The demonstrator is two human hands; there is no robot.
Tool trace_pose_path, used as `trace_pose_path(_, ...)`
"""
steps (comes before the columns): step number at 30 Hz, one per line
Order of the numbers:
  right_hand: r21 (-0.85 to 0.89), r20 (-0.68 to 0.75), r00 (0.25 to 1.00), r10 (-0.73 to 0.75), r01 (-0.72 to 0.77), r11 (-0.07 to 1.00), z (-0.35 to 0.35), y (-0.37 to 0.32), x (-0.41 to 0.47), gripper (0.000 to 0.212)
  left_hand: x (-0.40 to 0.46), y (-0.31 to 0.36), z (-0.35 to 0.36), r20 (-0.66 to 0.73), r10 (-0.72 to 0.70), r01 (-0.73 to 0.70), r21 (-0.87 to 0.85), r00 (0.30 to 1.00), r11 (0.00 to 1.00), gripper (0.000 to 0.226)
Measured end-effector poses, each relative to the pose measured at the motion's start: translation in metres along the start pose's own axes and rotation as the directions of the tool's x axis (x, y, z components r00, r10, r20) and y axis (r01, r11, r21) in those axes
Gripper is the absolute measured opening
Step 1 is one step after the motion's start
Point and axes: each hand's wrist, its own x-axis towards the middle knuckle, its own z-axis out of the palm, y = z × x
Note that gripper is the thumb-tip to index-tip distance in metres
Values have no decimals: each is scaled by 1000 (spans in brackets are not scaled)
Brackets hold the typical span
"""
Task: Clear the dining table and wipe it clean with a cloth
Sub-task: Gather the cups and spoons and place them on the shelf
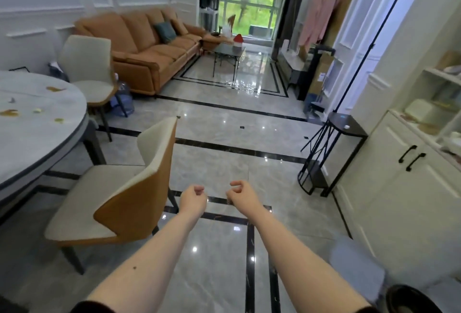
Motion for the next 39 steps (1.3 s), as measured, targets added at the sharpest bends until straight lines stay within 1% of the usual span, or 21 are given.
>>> trace_pose_path(4, -13, 30, 1000, 5, -5, 1000, -15, -13, 89, 27, 73, 34, 29, 6, 7, -7, 32, 1000, 999, 26)
trace_pose_path(8, -37, 67, 998, -8, 11, 999, -40, -27, 194, 27, 161, 74, 63, -26, -16, 17, 12, 1000, 1000, 24)
trace_pose_path(12, -67, 128, 992, 4, 4, 998, -62, -57, 291, 28, 239, 112, 71, -81, -24, 20, -42, 996, 999, 26)
trace_pose_path(15, -72, 146, 989, -3, 14, 997, -57, -88, 353, 30, 290, 136, 61, -132, -23, 13, -74, 991, 997, 26)
trace_pose_path(17, -72, 197, 980, -23, 38, 997, -41, -108, 389, 31, 326, 147, 53, -212, -23, 5, -85, 977, 996, 23)
trace_pose_path(19, -74, 272, 960, -65, 89, 993, -17, -130, 427, 30, 368, 157, 40, -309, -34, -1, -111, 951, 994, 22)
trace_pose_path(21, -79, 321, 940, -114, 146, 986, 8, -155, 462, 27, 412, 160, 25, -372, -44, -1, -120, 927, 993, 22)
trace_pose_path(24, -65, 368, 916, -160, 196, 978, 42, -186, 512, 25, 475, 160, 5, -422, -83, 24, -145, 903, 989, 20)
trace_pose_path(27, -89, 424, 892, -155, 211, 973, 75, -216, 563, 26, 535, 164, -21, -458, -153, 65, -202, 876, 977, 16)
trace_pose_path(30, -103, 470, 866, -169, 244, 964, 106, -247, 616, 29, 589, 171, -50, -520, -178, 56, -242, 835, 969, 17)
trace_pose_path(33, -119, 503, 846, -177, 270, 955, 132, -274, 653, 29, 624, 179, -72, -543, -178, 44, -251, 821, 967, 15)
trace_pose_path(35, -112, 546, 817, -182, 287, 951, 154, -291, 681, 30, 654, 180, -87, -570, -185, 45, -251, 801, 967, 15)
trace_pose_path(39, -105, 621, 758, -199, 333, 937, 200, -327, 738, 30, 714, 177, -114, -622, -243, 75, -284, 745, 956, 17)
